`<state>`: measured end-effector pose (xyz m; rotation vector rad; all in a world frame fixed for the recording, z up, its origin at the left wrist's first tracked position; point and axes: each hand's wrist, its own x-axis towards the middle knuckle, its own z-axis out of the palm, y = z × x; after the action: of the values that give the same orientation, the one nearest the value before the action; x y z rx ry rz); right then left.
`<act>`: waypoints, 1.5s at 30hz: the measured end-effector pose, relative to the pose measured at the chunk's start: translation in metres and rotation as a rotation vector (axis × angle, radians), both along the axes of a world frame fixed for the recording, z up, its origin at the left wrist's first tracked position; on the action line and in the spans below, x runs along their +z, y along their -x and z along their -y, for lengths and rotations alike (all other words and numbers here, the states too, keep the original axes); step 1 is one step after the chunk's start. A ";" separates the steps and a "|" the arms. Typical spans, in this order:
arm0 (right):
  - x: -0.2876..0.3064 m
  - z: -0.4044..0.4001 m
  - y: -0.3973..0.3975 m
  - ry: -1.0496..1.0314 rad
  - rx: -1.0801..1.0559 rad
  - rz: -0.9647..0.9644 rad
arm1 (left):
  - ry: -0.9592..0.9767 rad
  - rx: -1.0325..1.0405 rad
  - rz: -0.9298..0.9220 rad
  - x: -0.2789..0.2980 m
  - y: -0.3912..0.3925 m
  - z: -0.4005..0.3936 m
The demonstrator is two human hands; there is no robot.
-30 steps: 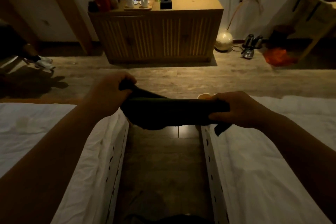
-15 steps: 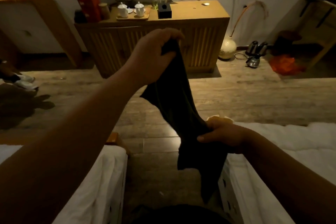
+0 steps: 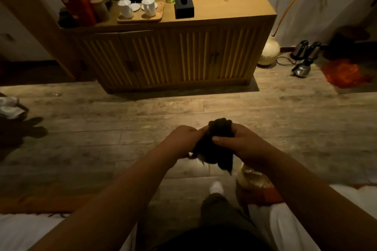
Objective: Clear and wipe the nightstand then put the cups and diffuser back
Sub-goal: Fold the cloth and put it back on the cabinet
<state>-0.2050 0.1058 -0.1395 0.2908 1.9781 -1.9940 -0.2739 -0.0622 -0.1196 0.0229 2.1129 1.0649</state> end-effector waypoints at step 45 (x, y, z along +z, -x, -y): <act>0.008 -0.453 0.807 0.204 -0.958 0.212 | -0.483 0.140 -0.111 0.031 0.876 -0.352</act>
<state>-1.0125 0.5584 -0.1312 1.5542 1.5996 -2.4927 -1.1499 0.2902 -0.0883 0.1722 1.9254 1.6713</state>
